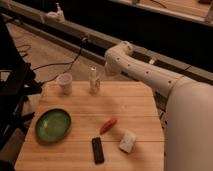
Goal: Move the arm in a circular motion
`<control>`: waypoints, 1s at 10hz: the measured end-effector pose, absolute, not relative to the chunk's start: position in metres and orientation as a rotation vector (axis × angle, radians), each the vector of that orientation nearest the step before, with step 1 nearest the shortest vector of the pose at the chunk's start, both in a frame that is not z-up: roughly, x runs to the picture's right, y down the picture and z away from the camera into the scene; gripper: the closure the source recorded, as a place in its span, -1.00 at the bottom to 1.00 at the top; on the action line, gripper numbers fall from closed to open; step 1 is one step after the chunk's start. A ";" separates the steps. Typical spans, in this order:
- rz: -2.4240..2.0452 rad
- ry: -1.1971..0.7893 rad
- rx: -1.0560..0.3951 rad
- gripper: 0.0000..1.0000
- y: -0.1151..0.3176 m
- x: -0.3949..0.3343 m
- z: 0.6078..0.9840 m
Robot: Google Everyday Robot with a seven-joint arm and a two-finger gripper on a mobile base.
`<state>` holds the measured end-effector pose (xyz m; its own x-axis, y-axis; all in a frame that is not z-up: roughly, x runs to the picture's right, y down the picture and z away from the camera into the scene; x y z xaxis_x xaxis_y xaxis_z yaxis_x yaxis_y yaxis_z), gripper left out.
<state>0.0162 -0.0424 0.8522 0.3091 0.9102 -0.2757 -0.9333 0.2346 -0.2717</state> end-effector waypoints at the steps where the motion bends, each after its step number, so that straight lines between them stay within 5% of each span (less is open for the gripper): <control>1: 1.219 0.058 -0.458 1.00 -0.024 0.008 0.845; 6: 1.173 0.223 -0.549 1.00 0.046 0.089 0.825; 10: 1.404 0.417 -0.425 1.00 -0.001 0.204 0.858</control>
<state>0.2042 -0.0010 0.8577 0.1201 0.8470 -0.5179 -0.9924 0.1172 -0.0384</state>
